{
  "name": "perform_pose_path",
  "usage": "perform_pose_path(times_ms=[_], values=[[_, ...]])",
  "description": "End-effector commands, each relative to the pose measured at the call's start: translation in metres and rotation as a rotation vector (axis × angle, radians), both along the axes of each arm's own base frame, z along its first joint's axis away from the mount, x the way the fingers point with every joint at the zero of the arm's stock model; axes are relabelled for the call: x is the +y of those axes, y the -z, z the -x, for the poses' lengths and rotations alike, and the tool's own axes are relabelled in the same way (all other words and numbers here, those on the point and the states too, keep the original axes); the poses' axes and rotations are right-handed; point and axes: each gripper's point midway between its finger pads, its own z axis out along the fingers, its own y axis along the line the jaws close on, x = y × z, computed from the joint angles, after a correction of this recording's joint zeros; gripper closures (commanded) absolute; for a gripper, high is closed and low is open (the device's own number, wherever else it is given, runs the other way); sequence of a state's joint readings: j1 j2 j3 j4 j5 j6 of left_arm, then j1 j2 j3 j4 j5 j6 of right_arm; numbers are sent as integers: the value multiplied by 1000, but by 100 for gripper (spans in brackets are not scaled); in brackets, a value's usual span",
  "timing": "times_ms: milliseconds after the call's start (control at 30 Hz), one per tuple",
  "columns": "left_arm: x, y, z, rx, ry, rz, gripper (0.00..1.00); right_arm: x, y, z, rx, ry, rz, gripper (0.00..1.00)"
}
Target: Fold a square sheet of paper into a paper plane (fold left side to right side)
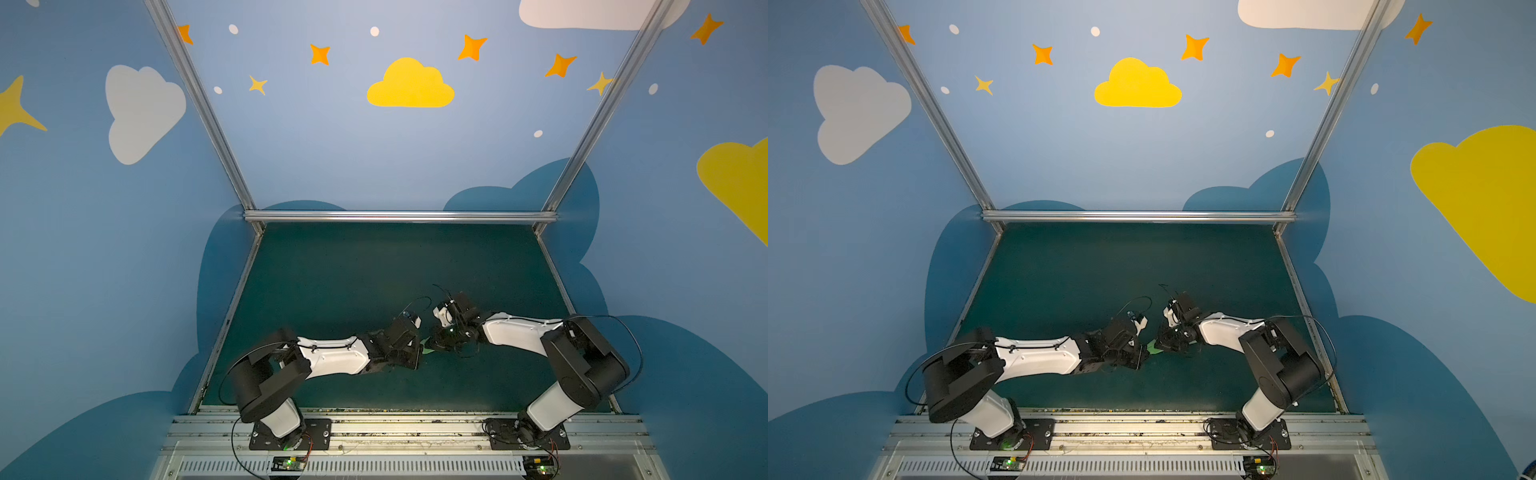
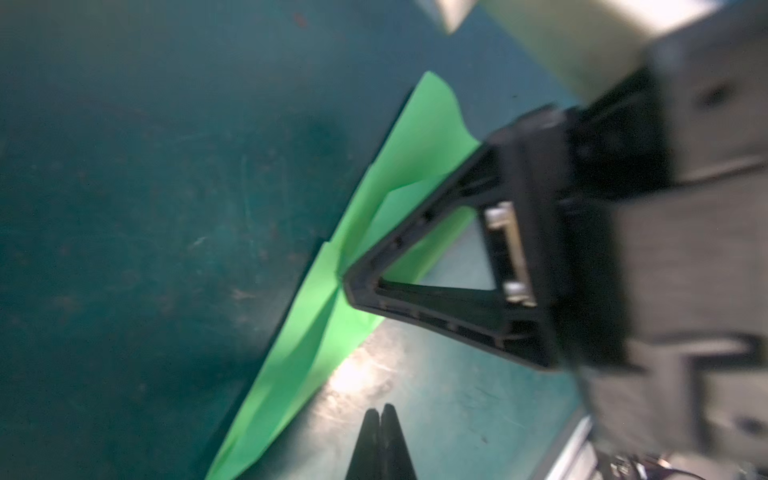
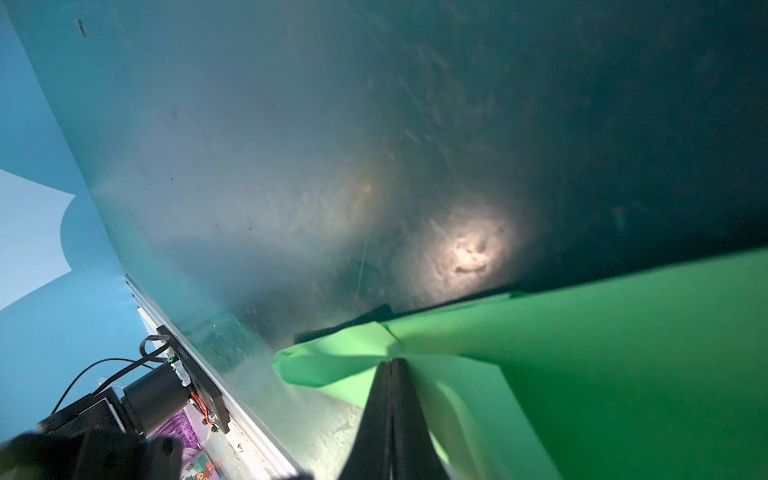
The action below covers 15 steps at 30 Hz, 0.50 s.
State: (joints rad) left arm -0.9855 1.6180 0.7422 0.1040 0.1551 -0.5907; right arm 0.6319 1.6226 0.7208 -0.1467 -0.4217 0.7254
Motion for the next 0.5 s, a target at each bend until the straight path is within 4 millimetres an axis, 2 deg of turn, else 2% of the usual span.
perform_pose_path(times_ms=[0, 467], values=[[2, 1, -11, -39, -11, -38, 96, -28, 37, 21, 72, 18, 155, 100], [15, 24, -25, -21, -36, -80, 96, -30, 39, 22, 77, 17, 164, 100]])
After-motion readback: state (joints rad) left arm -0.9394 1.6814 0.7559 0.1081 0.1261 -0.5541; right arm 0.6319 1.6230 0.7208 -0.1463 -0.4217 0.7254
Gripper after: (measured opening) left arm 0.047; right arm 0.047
